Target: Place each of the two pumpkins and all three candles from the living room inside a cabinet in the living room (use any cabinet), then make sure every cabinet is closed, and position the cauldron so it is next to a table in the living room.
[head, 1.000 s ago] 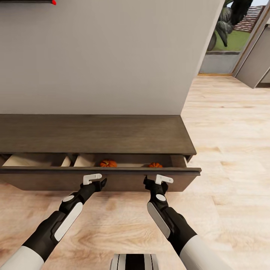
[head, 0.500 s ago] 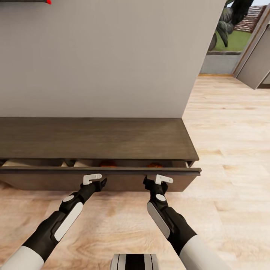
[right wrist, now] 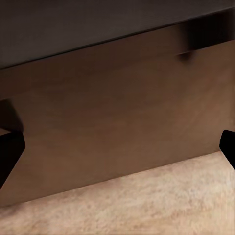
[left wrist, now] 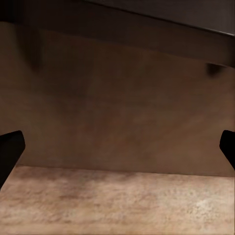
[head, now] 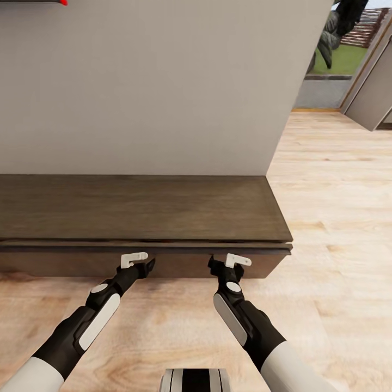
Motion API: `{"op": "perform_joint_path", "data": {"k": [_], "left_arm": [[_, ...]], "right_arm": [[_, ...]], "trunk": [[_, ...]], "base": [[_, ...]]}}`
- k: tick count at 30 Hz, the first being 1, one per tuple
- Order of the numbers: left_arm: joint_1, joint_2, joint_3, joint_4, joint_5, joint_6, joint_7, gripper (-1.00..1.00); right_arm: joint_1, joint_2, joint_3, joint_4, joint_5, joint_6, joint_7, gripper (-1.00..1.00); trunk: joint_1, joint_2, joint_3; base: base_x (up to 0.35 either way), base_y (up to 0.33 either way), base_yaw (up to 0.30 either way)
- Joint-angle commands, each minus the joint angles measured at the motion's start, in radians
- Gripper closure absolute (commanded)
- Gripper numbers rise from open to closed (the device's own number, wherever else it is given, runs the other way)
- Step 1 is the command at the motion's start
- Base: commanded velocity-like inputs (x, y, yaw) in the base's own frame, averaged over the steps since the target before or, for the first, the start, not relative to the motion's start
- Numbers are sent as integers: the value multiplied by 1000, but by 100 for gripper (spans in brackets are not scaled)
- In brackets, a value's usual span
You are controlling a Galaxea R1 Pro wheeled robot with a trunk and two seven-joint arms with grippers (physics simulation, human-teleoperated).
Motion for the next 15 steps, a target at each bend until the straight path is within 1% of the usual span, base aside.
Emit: {"op": "perform_joint_path", "data": {"k": [1, 11, 15], "left_arm": [[-1, 1, -4, -2, 10, 2, 10, -100], [-1, 1, -4, -2, 10, 2, 10, -100], [-1, 1, -4, -2, 10, 2, 10, -100]], "right_arm": [[-1, -1, 3, -2, 1, 6, -7, -100], [-1, 0, 3, -2, 1, 6, -7, -100], [-1, 0, 3, -2, 1, 6, -7, -100]], "trunk": [[0, 0, -1], [0, 0, -1], [0, 0, -1]], "base": [[87, 0, 0], [22, 0, 0], [97, 19, 0]]}}
